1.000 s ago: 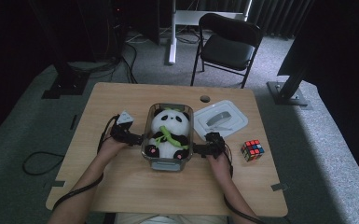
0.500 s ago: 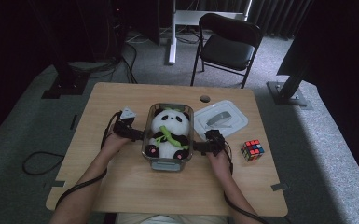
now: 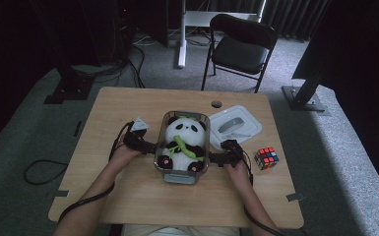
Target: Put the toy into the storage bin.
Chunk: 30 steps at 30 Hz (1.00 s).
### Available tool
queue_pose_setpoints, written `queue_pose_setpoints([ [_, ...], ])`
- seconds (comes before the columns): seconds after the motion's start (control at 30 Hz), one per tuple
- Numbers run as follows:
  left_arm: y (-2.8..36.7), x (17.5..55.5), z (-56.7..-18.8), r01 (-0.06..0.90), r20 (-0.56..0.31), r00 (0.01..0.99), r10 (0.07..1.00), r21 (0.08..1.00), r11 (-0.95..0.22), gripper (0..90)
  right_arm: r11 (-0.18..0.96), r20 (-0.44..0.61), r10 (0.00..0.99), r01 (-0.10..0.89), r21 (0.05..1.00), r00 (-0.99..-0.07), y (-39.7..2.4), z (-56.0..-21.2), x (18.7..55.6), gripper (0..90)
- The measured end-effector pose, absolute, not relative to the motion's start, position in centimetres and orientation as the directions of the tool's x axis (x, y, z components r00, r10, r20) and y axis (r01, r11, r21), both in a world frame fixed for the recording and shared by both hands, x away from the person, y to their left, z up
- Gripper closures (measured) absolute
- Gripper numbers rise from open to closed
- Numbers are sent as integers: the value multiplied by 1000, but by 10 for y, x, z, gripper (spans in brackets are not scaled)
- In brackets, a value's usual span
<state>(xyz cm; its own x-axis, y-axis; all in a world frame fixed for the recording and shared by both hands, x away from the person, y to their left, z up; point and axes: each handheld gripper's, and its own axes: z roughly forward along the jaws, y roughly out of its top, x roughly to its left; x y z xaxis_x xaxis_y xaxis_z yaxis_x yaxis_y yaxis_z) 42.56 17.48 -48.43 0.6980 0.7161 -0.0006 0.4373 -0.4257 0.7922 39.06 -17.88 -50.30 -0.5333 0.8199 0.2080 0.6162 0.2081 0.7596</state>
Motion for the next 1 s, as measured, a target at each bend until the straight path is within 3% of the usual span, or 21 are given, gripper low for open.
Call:
queue_pose_setpoints([
  [0.6,159,395,-487,401,27,748,663,778,-484,22,197,224,814,619,760,-535,-198,-506,371,158],
  [1.0,168,392,-490,427,-46,739,672,804,-414,21,257,147,823,591,765,-549,-196,-503,354,136],
])
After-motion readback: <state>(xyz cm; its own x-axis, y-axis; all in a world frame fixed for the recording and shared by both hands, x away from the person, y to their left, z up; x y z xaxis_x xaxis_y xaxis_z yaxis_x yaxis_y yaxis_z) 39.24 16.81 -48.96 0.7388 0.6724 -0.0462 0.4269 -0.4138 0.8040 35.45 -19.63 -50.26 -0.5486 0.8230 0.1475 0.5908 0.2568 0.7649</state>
